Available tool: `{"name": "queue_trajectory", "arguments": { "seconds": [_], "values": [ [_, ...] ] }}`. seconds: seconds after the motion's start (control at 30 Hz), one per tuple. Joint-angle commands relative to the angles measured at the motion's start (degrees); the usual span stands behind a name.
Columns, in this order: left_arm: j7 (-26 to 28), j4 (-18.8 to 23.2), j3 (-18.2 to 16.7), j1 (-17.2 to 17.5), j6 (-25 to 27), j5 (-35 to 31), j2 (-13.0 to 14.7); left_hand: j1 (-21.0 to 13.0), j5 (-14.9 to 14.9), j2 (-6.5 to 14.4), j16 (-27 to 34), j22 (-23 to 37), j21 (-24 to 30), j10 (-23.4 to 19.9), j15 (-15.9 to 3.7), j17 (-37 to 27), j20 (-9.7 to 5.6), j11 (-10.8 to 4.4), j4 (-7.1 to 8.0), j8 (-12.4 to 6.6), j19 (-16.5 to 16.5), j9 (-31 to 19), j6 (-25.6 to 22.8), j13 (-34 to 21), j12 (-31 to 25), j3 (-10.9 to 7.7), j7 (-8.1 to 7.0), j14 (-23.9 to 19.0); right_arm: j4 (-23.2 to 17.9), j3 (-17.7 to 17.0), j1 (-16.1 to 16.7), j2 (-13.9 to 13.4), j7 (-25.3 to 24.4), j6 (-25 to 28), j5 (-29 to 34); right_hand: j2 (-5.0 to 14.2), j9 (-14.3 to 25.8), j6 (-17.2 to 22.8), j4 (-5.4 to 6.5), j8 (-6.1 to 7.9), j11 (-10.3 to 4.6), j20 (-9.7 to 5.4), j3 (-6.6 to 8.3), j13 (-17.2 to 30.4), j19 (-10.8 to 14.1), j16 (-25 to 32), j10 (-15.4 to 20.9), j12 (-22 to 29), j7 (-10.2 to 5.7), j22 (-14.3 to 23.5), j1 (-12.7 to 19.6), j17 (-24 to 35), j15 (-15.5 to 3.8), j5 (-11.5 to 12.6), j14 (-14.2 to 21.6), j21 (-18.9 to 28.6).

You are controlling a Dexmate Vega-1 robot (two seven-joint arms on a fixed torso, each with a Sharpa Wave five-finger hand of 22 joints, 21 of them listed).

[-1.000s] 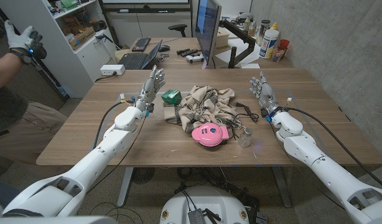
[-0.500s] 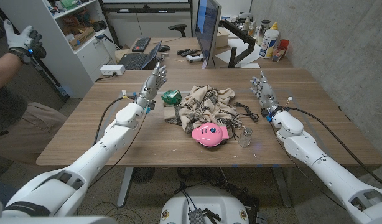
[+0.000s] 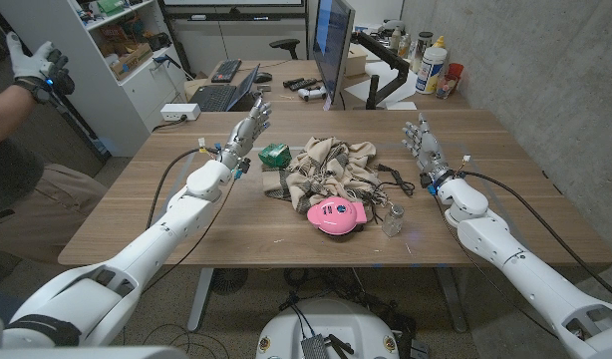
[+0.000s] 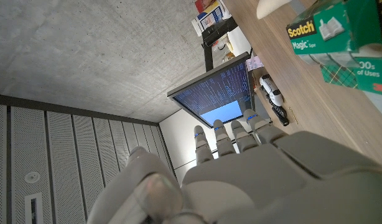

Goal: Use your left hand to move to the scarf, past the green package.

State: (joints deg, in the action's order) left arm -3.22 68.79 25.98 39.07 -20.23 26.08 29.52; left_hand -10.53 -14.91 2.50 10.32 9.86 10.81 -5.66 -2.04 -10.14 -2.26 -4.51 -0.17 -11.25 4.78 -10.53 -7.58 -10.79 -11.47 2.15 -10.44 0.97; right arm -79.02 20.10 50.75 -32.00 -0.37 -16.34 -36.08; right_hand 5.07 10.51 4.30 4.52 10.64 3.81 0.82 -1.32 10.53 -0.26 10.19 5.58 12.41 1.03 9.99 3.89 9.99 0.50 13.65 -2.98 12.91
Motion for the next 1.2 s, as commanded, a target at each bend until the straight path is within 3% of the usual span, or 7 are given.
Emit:
{"name": "queue_trajectory", "arguments": {
  "seconds": [0.03,1.2],
  "values": [
    [0.6,-0.2,1.2,-1.4,-1.4,-3.1,0.4,-0.7,-0.4,-0.1,-0.1,0.2,0.0,0.2,-3.58,-0.1,0.03,0.09,-0.43,-0.01,-0.4,-0.2,0.1,-0.1,0.1,-0.08,-0.02,0.4,-0.2,0.0,0.1,-0.2,0.0,0.5,0.0,1.26,0.1,0.2,0.18,0.19,-0.02,0.20,0.19,0.3,-0.3,0.0,-0.2,-0.1,0.07,0.3,0.0,0.2,0.10,0.0,-0.6,-0.1],
    [2.3,-4.3,4.3,-5.0,-7.2,-11.7,-0.1,-2.1,-0.6,-0.2,0.0,0.2,0.0,0.2,-3.58,-0.1,0.06,-0.26,-1.50,-0.22,-1.1,-0.3,-0.3,-0.1,-0.1,-0.39,-0.20,1.4,-2.1,-0.6,1.5,-0.8,-1.2,0.2,0.3,1.34,0.1,0.2,0.14,0.22,0.02,0.23,0.37,0.3,-0.3,0.1,-0.2,0.0,0.16,0.3,0.0,0.2,0.21,-0.1,-0.7,-0.5]
  ]
}}
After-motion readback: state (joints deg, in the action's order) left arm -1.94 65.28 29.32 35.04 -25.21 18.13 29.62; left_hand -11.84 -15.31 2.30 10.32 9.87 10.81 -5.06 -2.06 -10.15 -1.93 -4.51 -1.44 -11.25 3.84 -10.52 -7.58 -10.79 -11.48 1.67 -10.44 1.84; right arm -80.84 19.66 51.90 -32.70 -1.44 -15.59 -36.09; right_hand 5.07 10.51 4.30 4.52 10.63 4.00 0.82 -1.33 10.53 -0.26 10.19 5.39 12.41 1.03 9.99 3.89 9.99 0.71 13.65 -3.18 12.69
